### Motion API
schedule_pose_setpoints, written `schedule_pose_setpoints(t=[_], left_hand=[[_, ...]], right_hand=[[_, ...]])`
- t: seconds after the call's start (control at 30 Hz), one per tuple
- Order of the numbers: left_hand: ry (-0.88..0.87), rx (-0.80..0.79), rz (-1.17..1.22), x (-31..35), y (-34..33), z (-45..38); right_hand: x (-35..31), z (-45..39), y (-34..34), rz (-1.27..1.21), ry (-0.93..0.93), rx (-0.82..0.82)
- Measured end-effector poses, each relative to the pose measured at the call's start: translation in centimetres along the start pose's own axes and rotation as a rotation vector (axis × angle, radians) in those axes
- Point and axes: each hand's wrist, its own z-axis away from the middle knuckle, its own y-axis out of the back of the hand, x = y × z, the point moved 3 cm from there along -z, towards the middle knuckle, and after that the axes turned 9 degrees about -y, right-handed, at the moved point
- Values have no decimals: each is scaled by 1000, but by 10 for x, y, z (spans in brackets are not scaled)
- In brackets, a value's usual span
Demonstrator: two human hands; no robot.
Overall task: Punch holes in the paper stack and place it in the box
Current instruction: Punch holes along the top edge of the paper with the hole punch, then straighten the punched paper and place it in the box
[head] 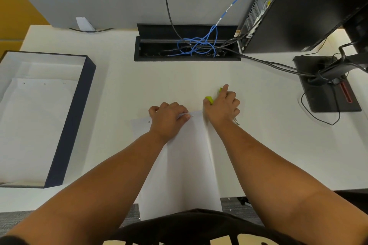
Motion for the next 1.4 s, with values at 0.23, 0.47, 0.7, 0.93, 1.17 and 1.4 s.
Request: schedule_pose_setpoints(t=[0.23, 0.47, 0.7, 0.93, 1.17, 1.4], left_hand=[[-2, 15, -13, 1, 5, -1], [18, 37, -30, 2, 17, -3], [38, 109, -27, 1, 41, -3], [50, 201, -7, 7, 65, -2], [304, 329, -39, -24, 84, 24], [423, 423, 824, -32, 96, 43]], right_hand=[[-2, 6, 3, 14, 71, 25], [-17, 29, 20, -498, 391, -69], [-4, 45, 15, -644, 136, -592], [-11, 63, 22, -590, 202, -775], [-19, 55, 37, -640, 196, -609], [-35, 47, 70, -764, 200, -485]])
